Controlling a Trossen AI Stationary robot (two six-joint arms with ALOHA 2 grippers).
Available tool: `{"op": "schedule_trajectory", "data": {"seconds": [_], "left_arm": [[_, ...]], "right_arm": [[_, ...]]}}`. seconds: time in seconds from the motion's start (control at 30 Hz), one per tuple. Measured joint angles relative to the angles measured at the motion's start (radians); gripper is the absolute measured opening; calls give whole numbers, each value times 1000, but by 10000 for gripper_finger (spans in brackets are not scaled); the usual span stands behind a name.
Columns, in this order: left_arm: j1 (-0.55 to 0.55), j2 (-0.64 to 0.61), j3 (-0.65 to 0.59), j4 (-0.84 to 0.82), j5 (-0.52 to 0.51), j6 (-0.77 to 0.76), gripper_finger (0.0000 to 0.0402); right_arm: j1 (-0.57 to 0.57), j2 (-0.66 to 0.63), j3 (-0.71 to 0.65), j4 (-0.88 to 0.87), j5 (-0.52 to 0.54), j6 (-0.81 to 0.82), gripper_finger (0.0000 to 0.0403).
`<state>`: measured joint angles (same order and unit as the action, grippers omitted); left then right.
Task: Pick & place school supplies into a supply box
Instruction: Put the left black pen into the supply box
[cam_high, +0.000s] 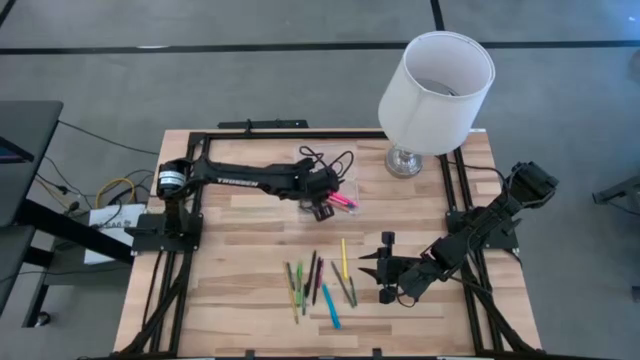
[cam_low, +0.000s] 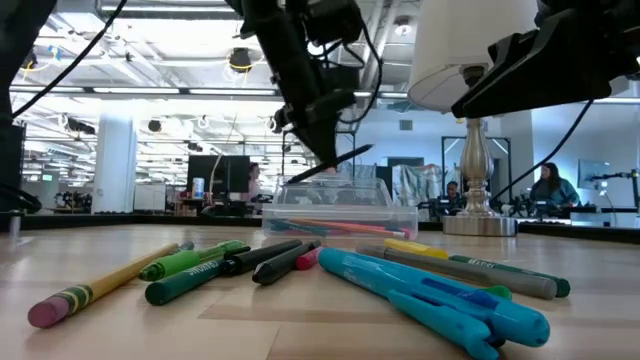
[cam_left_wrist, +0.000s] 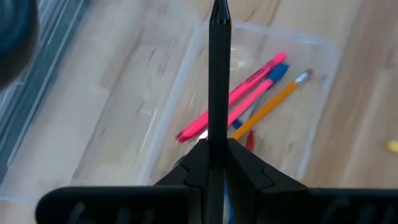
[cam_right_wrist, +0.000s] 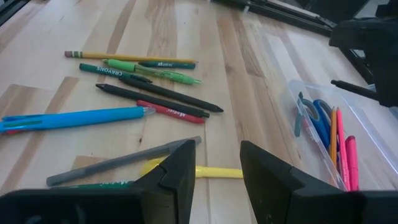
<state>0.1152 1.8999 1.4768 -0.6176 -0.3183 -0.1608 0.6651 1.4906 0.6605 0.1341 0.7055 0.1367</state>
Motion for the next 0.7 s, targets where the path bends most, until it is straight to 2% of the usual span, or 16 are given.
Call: {"op": "schedule_trajectory", "data": {"seconds": [0.33, 0.5, 0.7], "left_arm": [[10, 0, -96, 62, 4, 14, 27], [9, 0, -108, 86, 46, 44, 30], [12, 0, -108, 87, 43, 45, 71]], "right_arm": [[0, 0, 0, -8, 0, 13, 122], [0, 0, 0, -11, 0, 13, 122], [0, 0, 0, -11, 0, 13, 122]]}}
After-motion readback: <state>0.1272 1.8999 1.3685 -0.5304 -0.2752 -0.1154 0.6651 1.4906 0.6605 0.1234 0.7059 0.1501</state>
